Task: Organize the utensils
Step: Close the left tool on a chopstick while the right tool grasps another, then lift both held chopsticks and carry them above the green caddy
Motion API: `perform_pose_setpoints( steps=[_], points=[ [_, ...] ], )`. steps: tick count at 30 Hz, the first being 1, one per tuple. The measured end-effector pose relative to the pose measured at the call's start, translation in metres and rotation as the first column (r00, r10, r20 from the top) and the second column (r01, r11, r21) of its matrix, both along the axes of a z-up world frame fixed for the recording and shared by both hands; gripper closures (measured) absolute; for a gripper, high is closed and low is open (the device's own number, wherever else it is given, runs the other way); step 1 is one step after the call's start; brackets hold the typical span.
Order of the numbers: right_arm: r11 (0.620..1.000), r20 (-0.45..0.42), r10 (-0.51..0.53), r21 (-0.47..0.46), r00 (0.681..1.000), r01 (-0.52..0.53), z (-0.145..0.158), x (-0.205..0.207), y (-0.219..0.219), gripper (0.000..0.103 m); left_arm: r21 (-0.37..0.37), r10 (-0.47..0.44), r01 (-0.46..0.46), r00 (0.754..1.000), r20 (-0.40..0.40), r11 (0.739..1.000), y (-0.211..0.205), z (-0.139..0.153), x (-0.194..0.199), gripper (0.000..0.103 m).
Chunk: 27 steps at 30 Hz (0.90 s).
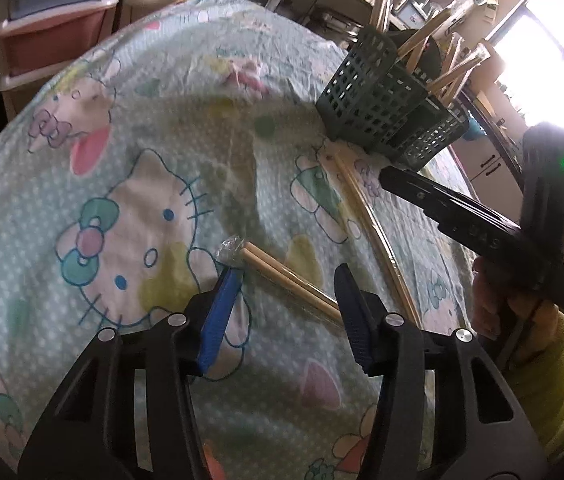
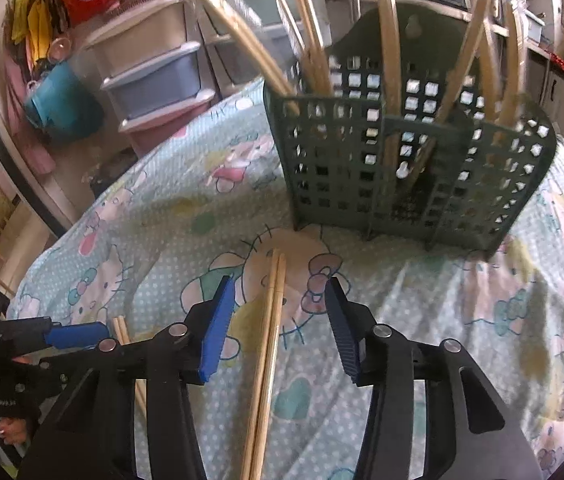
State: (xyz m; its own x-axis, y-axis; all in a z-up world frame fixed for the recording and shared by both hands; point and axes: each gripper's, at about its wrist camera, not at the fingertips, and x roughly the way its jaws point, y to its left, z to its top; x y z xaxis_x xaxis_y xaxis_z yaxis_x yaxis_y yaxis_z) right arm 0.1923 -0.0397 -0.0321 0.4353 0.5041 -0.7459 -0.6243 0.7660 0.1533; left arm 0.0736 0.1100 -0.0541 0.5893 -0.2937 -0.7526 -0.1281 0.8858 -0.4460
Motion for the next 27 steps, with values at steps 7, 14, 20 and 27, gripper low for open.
perform_pose_setpoints(
  steps=[7, 14, 20, 27],
  points=[
    [1.0, -0.064, 0.011, -0.013, 0.998, -0.011, -0.012, 0.016, 0.016, 0.064, 0.014, 0.014, -0.014, 1.0, -0.013, 1.0, 0.003, -0.006, 0.015, 0.059],
    [0.999, -0.106, 0.011, -0.05, 0.994, -0.017, -0.025, 0.031, 0.032, 0.07, 0.037, 0.042, -0.041, 0.999, -0.026, 0.998, 0.016, -0.009, 0.031, 0.083],
    [0.994, -0.081, -0.023, -0.105, 0.996, 0.015, -0.027, 0.036, 0.039, 0.091, 0.056, 0.047, -0.046, 0.999, -0.024, 0.997, 0.019, -0.01, 0.045, 0.092],
    [0.999, -0.077, -0.043, -0.026, 0.996, 0.041, -0.011, 0.032, 0.015, 0.092, 0.049, 0.035, -0.036, 0.999, 0.022, 0.998, 0.019, 0.002, 0.053, 0.097]
  ],
)
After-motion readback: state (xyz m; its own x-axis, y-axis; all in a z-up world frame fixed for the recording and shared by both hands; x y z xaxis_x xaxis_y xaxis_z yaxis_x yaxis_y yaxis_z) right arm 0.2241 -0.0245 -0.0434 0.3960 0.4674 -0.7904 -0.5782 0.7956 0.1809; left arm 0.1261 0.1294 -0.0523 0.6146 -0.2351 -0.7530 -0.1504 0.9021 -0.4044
